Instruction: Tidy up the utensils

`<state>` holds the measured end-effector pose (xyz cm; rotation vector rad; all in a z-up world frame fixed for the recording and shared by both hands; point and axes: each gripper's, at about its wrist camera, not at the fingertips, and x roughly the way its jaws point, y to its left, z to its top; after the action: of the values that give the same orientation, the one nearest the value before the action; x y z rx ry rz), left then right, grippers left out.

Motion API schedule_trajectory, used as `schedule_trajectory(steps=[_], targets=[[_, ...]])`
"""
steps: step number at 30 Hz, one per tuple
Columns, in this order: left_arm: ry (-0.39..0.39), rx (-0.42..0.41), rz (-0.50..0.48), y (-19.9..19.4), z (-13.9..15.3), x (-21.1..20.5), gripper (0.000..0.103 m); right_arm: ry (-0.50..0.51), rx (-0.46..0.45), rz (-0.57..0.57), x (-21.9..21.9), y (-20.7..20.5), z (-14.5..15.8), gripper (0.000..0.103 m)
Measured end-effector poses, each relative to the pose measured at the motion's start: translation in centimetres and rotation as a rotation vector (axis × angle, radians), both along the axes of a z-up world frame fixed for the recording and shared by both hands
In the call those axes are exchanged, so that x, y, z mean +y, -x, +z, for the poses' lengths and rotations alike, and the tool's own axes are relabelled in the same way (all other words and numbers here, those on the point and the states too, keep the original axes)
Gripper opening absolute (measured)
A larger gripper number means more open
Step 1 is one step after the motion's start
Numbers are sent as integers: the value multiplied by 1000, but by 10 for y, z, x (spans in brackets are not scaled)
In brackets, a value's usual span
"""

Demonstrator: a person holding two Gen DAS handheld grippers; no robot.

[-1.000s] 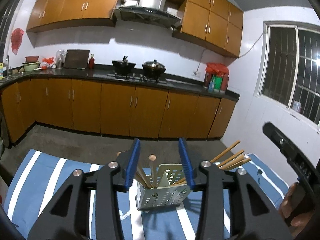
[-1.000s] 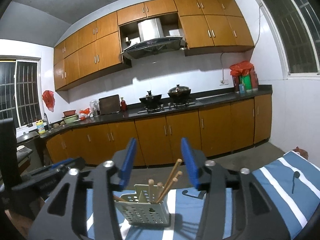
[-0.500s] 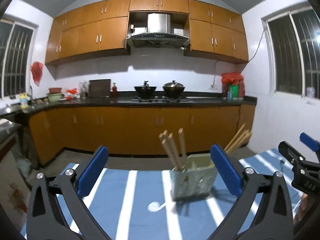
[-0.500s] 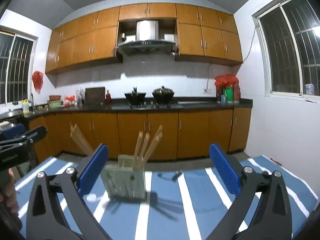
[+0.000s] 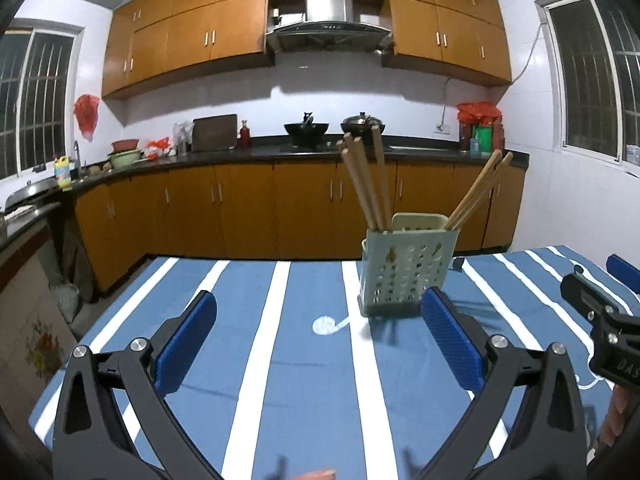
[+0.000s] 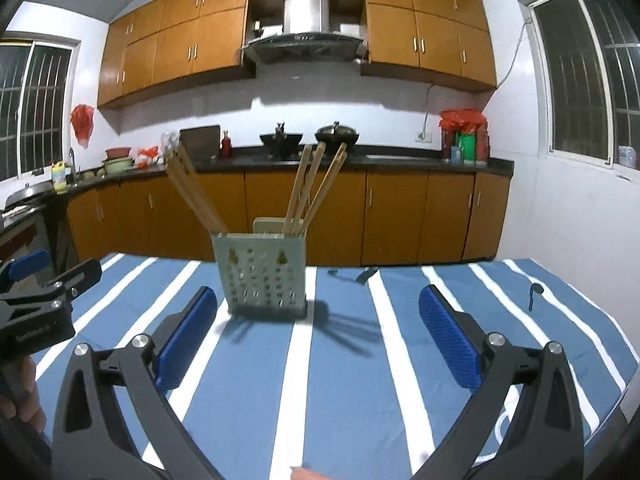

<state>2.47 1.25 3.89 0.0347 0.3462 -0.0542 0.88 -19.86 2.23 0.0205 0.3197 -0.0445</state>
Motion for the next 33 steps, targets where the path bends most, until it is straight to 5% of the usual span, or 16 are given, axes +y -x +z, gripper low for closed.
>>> schedule_trajectory(steps=[14,33], targets=[[-1,80,-17,5,-26,-1,101,-28,88,-7,-4,-6,-25,99],[7,104,-27,5,-27,-4,101,-51,107,-8,-9,-7,-29,99]])
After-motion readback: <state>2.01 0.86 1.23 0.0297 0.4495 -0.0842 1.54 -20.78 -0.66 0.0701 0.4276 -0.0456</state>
